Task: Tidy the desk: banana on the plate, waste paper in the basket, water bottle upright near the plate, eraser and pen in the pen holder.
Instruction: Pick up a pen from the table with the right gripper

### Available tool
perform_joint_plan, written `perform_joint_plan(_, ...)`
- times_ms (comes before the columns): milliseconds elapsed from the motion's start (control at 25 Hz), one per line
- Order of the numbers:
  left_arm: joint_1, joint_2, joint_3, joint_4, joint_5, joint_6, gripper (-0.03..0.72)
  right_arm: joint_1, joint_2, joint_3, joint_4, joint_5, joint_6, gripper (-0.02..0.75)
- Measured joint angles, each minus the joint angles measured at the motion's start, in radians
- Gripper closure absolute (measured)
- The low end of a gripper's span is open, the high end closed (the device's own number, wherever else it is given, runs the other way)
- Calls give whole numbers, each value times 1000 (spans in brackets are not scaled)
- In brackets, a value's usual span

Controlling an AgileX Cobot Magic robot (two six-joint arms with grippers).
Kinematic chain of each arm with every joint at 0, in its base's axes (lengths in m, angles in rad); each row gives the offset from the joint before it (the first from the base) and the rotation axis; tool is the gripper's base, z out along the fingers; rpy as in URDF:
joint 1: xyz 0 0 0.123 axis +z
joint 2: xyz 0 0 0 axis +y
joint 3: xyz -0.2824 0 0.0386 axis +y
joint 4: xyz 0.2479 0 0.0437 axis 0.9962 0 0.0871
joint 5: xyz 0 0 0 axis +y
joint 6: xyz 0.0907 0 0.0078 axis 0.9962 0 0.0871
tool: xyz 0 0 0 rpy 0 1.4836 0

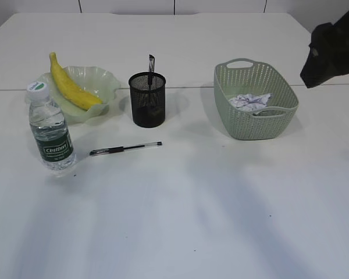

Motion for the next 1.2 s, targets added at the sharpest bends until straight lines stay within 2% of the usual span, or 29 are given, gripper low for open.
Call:
perform_joint_plan(320,7,-137,28,-11,79,0,450,0,145,-9,20,-54,-228,183)
perform_joint_plan(640,7,-209,28,-12,84,0,450,0,365,-112,143,-110,-564,206)
perform_joint_plan(920,7,-209,28,-12,84,10,450,0,475,-188,168,-222,-871,215)
perform_joint_plan(1200,8,-209,28,-12,82,15,450,0,501,-192,183,-310,-918,215)
